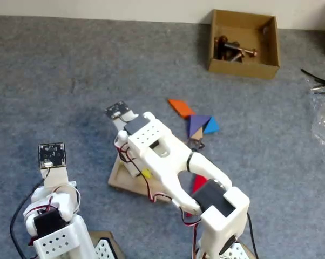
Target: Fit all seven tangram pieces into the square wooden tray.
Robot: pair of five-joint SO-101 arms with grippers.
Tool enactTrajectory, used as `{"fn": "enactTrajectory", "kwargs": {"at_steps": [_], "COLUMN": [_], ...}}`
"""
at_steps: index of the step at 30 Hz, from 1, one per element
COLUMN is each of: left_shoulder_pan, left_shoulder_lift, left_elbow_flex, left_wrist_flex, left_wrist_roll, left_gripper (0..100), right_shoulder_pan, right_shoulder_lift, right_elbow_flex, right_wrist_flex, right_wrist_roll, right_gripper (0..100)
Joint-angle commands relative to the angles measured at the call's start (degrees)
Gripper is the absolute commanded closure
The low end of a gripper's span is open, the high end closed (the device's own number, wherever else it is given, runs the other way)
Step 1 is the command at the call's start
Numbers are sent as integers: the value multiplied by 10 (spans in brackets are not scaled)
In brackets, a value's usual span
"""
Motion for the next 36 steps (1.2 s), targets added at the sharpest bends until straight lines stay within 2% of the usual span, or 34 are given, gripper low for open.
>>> {"fn": "enactTrajectory", "kwargs": {"at_steps": [1,6,36], "left_shoulder_pan": [8,8,8], "left_shoulder_lift": [-3,-3,-3], "left_elbow_flex": [12,12,12], "left_wrist_flex": [5,5,5], "left_wrist_roll": [5,5,5], "left_gripper": [995,995,995], "right_shoulder_pan": [22,18,22], "right_shoulder_lift": [-21,-21,-15], "right_elbow_flex": [-44,-81,-222], "right_wrist_flex": [0,5,-22], "right_wrist_roll": [6,81,86], "right_gripper": [994,994,994]}}
